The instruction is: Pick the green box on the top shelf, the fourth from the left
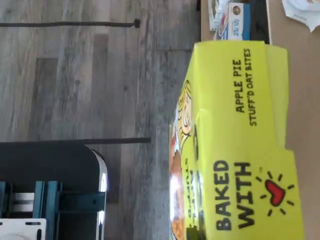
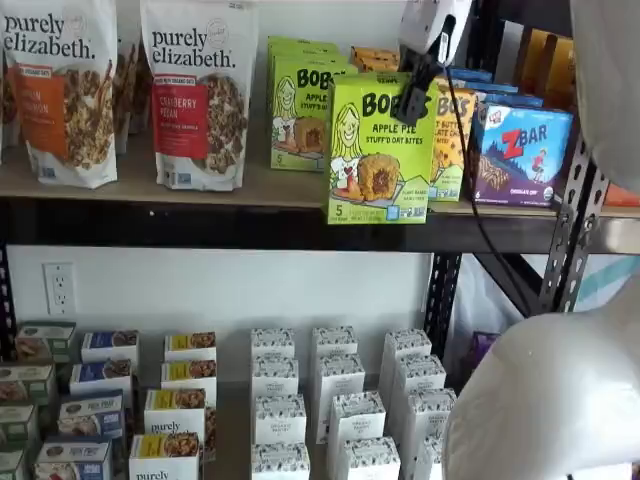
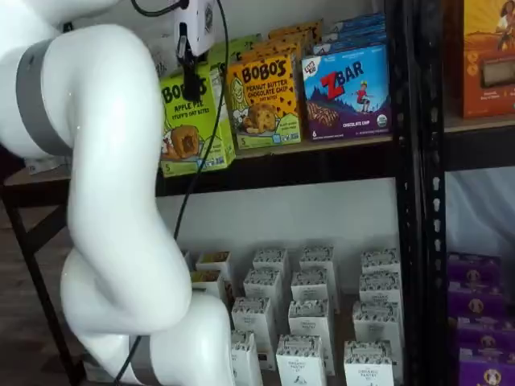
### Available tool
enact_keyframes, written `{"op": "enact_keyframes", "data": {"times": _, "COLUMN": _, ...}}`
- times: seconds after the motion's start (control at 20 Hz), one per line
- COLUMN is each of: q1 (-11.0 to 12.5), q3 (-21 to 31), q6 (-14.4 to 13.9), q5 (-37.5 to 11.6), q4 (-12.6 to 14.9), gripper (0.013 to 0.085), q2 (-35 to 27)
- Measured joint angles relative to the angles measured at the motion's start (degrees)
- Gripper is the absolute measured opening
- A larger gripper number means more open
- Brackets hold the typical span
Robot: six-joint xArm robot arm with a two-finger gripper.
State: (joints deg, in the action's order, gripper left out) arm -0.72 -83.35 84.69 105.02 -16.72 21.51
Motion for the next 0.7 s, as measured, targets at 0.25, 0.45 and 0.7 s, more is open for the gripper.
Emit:
{"op": "enact_keyframes", "data": {"times": 0.25, "q1": 1.1, "q3": 2.0, "q6": 1.2, "q5": -0.3, "q4": 0.2, "gripper": 0.025, "q2": 1.3}}
{"op": "enact_keyframes", "data": {"times": 0.45, "q1": 1.8, "q3": 3.3, "q6": 2.1, "q5": -0.6, "q4": 0.3, "gripper": 0.025, "q2": 2.1}}
{"op": "enact_keyframes", "data": {"times": 0.7, "q1": 2.5, "q3": 4.8, "q6": 3.0, "q5": -1.1, "q4": 0.6, "gripper": 0.025, "q2": 3.0}}
